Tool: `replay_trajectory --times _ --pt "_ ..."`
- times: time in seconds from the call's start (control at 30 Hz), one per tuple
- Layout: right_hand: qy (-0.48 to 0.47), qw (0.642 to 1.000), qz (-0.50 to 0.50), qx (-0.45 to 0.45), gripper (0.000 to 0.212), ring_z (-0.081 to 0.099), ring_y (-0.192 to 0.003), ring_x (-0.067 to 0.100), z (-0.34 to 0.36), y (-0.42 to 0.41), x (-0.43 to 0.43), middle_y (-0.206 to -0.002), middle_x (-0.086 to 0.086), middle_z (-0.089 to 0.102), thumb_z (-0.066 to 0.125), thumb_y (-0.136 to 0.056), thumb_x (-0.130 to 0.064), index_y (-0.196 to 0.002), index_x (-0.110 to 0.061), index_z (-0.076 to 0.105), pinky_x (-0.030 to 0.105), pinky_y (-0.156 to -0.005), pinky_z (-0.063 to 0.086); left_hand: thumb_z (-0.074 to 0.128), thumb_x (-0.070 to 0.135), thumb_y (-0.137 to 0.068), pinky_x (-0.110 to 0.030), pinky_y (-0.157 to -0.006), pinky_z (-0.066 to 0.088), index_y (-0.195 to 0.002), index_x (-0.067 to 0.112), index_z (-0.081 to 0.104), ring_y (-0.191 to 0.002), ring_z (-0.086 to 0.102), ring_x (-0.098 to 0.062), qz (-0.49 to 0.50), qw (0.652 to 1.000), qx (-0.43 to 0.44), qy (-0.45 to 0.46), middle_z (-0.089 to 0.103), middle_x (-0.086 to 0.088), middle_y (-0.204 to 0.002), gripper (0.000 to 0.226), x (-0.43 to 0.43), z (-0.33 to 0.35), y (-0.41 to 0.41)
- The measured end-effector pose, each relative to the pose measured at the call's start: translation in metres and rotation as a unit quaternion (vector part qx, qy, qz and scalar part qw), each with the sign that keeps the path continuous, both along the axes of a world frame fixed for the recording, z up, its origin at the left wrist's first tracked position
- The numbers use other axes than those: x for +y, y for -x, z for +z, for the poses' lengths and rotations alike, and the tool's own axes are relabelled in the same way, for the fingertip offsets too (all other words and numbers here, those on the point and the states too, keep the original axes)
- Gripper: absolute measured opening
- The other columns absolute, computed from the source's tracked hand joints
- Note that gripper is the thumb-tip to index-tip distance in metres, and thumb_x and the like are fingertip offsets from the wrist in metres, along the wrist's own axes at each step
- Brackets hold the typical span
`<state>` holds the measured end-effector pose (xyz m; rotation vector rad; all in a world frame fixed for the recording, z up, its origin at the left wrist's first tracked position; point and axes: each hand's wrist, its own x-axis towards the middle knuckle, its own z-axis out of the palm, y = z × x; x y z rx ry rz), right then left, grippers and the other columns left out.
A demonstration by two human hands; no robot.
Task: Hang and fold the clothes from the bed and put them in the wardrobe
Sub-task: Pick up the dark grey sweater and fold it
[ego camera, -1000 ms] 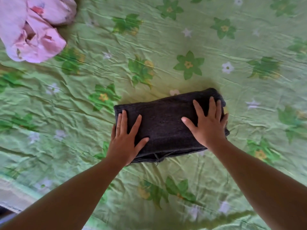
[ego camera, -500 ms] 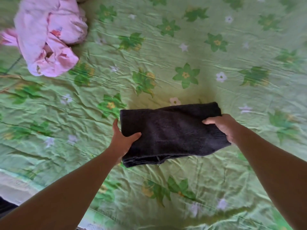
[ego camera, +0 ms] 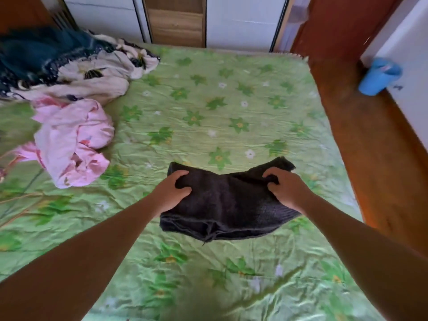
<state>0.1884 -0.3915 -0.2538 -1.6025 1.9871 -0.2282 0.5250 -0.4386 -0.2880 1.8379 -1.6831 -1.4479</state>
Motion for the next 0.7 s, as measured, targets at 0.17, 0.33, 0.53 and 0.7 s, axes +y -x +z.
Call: replay_trajectory --times 0.17,0.33,0.53,0.7 --pt "-0.054 0.994 -0.091 -0.033 0.036 0.061 -0.079 0.016 0.125 0.005 0.037 -0.092 0.001 0.064 0.079 -0.078 -0.030 -0.108 -0.034 0.060 0.028 -0.059 0.041 0.068 0.036 -0.091 -0.035 -0.083 0.056 -0.146 0.031 0.043 -0.101 0.063 -0.018 -0.124 0.992 -0.011 0.010 0.058 0.002 -0.123 0.061 -0.013 0.122 0.025" --pt "-0.044 0.989 -0.141 0.006 0.054 0.055 -0.096 0.020 0.238 0.010 0.090 -0.107 0.004 0.056 0.084 -0.072 -0.033 -0.118 -0.028 0.056 0.031 -0.070 0.043 0.069 0.035 -0.089 -0.025 -0.066 0.049 -0.140 0.024 0.050 -0.085 0.059 -0.008 -0.234 0.967 -0.026 0.100 0.060 -0.001 -0.118 0.055 -0.011 0.228 0.064" --pt "-0.022 0.972 -0.230 0.044 0.056 0.059 -0.100 0.027 0.339 0.031 0.176 -0.110 0.011 0.061 0.083 -0.071 -0.034 -0.119 -0.018 0.060 0.042 -0.091 0.052 0.070 0.040 -0.088 -0.031 -0.075 0.050 -0.126 0.025 0.055 -0.092 0.060 -0.016 -0.346 0.922 -0.059 0.161 0.058 -0.001 -0.118 0.043 0.018 0.335 0.124" --pt "0.016 0.952 -0.305 0.016 0.038 0.062 -0.098 0.027 0.381 0.066 0.255 -0.108 0.010 0.064 0.083 -0.074 -0.021 -0.107 -0.020 0.064 0.047 -0.094 0.053 0.070 0.032 -0.087 -0.027 -0.068 0.047 -0.109 0.017 0.066 -0.083 0.063 -0.016 -0.423 0.873 -0.033 0.240 0.065 -0.004 -0.100 0.027 0.064 0.385 0.190"
